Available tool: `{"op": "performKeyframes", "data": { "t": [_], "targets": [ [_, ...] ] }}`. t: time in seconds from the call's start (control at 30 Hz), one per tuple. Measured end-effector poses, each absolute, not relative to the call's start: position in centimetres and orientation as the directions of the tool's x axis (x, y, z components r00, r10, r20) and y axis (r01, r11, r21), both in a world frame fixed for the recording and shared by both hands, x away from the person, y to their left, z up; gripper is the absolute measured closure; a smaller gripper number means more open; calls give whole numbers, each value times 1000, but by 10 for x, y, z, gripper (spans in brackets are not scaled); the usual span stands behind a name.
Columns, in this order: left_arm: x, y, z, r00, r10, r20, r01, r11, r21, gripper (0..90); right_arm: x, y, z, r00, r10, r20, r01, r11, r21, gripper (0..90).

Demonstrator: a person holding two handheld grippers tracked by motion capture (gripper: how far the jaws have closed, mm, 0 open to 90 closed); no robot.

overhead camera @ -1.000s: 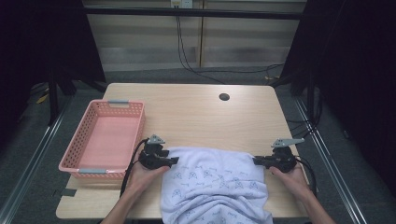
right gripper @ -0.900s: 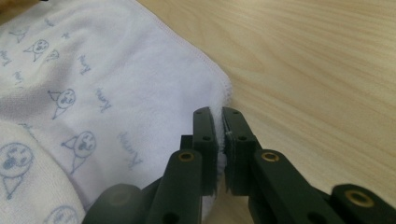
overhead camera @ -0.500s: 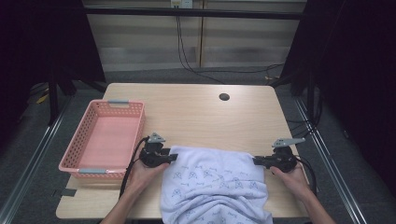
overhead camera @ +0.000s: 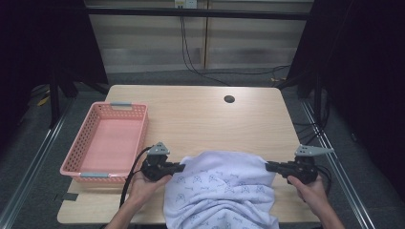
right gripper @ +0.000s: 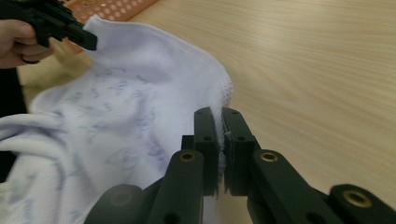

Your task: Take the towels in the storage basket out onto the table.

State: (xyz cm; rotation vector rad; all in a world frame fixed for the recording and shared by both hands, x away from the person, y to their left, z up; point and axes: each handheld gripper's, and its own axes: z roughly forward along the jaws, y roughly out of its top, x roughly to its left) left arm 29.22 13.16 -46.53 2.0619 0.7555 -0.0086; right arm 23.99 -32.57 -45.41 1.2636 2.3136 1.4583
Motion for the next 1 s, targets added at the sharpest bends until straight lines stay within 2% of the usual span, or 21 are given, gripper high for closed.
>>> {"op": "performKeyframes", "data": {
  "t": [0.13,0.3,0.6,0.83,1.0],
  "targets": [
    [283,137,-451,824,491,-282,491,-370,789,873,220,-324,-442,-663,693,284,551,195,811,858],
    [287,145,-416,833,501,-236,431,-319,844,873,222,-328,-409,-678,688,259,480,147,865,859],
    [310,155,-347,826,545,-146,324,-246,914,873,257,-334,-341,-682,708,184,326,70,943,861],
    [341,160,-328,796,588,-145,325,-213,921,873,293,-336,-314,-662,731,166,299,54,953,862],
    [368,156,-329,764,628,-148,341,-199,919,873,323,-333,-305,-640,752,160,307,59,950,861]
  ]
}}
